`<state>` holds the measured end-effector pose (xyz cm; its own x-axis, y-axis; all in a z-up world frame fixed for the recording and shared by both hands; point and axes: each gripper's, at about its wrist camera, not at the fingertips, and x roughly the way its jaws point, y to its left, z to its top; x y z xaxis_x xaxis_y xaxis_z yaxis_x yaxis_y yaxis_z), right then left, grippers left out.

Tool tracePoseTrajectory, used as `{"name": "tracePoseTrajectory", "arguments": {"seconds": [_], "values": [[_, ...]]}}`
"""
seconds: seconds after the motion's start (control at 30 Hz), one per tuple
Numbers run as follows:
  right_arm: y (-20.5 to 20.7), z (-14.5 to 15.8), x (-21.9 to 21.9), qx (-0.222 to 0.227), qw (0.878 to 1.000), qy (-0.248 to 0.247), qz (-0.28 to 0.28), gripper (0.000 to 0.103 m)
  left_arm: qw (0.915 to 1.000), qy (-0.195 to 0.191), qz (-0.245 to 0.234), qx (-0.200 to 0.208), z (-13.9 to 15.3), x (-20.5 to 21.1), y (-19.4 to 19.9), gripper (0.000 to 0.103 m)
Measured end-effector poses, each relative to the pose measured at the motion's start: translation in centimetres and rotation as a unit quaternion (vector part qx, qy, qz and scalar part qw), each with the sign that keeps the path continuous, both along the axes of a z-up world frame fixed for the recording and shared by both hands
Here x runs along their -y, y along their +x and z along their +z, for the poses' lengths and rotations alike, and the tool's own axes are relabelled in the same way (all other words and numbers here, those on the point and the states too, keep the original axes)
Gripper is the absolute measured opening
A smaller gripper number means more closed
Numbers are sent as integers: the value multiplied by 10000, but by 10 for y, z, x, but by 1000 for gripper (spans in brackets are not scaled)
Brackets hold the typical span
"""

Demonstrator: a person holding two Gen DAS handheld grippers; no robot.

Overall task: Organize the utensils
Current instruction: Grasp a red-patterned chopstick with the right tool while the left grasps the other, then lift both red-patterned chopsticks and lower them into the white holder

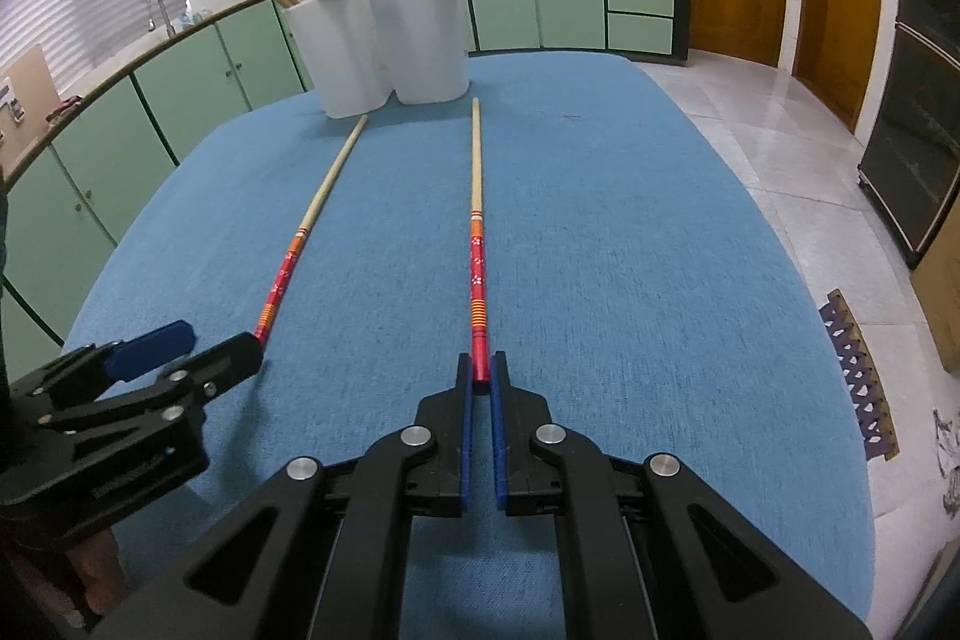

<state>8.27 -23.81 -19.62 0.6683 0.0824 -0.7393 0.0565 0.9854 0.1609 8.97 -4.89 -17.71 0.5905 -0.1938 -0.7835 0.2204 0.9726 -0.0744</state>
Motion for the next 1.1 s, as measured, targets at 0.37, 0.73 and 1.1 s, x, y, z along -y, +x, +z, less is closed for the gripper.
{"name": "tracePoseTrajectory", "arguments": {"seconds": [0.37, 0.73, 1.1], "values": [[-1, 2, 2, 19, 10000, 66, 41, 5, 10000, 8, -82, -31, 4, 0, 1, 5], [-9, 40, 8, 411, 9991, -84, 82, 5, 9959, 151, -291, 849, 69, -7, -17, 5], [-12, 123, 19, 1128, 9930, -80, 335, 5, 9831, -7, -450, 1774, 155, -14, -17, 5]]}}
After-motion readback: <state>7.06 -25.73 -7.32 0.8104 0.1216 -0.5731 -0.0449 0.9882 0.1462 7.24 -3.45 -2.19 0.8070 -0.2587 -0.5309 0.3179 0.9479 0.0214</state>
